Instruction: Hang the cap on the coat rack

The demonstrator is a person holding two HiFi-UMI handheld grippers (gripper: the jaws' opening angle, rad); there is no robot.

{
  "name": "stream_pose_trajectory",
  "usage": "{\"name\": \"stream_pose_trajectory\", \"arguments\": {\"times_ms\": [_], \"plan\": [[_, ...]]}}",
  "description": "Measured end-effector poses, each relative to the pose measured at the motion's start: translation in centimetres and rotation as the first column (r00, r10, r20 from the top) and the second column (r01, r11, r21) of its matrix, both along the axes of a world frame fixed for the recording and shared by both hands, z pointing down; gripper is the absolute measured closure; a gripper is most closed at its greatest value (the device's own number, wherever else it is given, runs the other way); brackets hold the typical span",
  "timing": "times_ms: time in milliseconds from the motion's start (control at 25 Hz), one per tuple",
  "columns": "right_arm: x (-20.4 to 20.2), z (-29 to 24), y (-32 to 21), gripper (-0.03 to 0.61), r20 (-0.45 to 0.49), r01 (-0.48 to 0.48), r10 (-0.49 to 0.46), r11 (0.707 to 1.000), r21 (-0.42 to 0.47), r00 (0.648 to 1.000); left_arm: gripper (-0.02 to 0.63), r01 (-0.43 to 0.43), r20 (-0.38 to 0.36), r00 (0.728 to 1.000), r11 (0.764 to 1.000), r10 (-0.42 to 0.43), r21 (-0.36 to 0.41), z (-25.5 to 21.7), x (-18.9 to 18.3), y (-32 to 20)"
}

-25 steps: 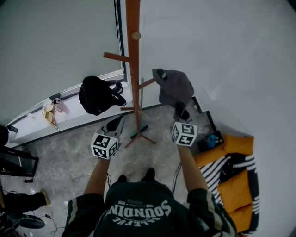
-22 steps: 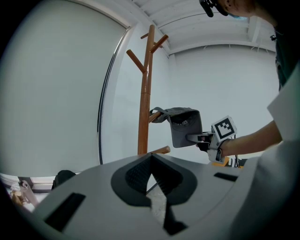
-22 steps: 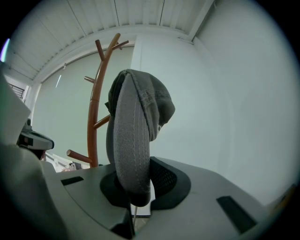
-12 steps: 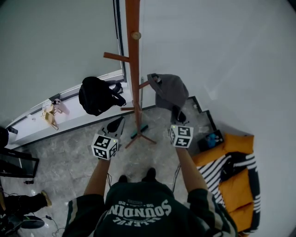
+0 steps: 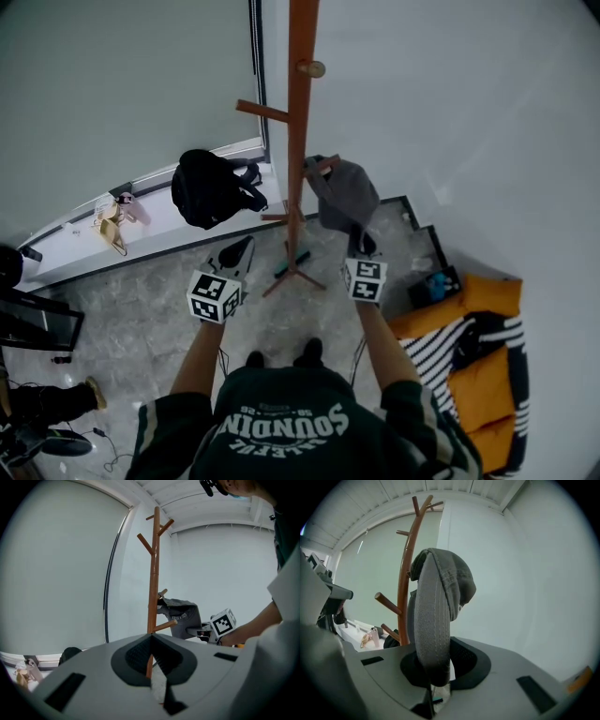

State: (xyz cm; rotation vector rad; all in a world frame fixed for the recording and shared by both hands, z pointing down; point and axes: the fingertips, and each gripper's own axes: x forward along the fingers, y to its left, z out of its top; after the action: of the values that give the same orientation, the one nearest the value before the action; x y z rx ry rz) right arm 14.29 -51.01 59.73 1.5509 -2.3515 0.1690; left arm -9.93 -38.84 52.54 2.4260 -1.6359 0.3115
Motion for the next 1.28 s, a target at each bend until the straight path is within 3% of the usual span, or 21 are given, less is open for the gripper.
{"name": "stream_pose_trajectory", "arguments": {"times_ms": [560, 760, 880, 960, 1040, 1280], "plan": [[-2.0, 7.9, 0.6, 0.552, -0.054, -0.031, 0.021, 0.983, -0.179, 0.998, 0.614, 0.051, 0.001, 0.999, 0.998, -0.051, -0.033, 1.3, -3.7, 1.3], [-3.4, 9.7, 1.4, 0.551, -0.040, 0.009, -0.019, 0.972, -0.234, 0.999, 0.614, 0.052, -0.003, 0.999, 0.998, -0.052, -0.041, 1.7, -4.2, 1.7], [-3.9, 12.0, 2.0, 0.547, -0.053, 0.028, -0.046, 0.953, -0.301, 0.998, 0.614, 0.045, -0.007, 0.999, 0.998, -0.045, -0.051, 2.3, -4.3, 1.8], [-4.0, 13.1, 2.7, 0.494, -0.057, 0.022, -0.045, 0.938, -0.346, 0.997, 0.615, 0.034, -0.009, 0.999, 0.998, -0.035, -0.054, 2.4, -4.4, 1.9], [-4.0, 13.8, 3.7, 0.483, -0.048, 0.017, -0.038, 0.926, -0.376, 0.998, 0.614, 0.021, -0.010, 1.000, 0.998, -0.022, -0.056, 2.5, -4.5, 2.1], [-4.5, 12.4, 5.9, 0.483, -0.002, 0.017, -0.019, 0.940, -0.342, 1.000, 0.614, -0.021, -0.013, 1.000, 0.998, 0.021, -0.056, 3.1, -4.8, 2.6]]}}
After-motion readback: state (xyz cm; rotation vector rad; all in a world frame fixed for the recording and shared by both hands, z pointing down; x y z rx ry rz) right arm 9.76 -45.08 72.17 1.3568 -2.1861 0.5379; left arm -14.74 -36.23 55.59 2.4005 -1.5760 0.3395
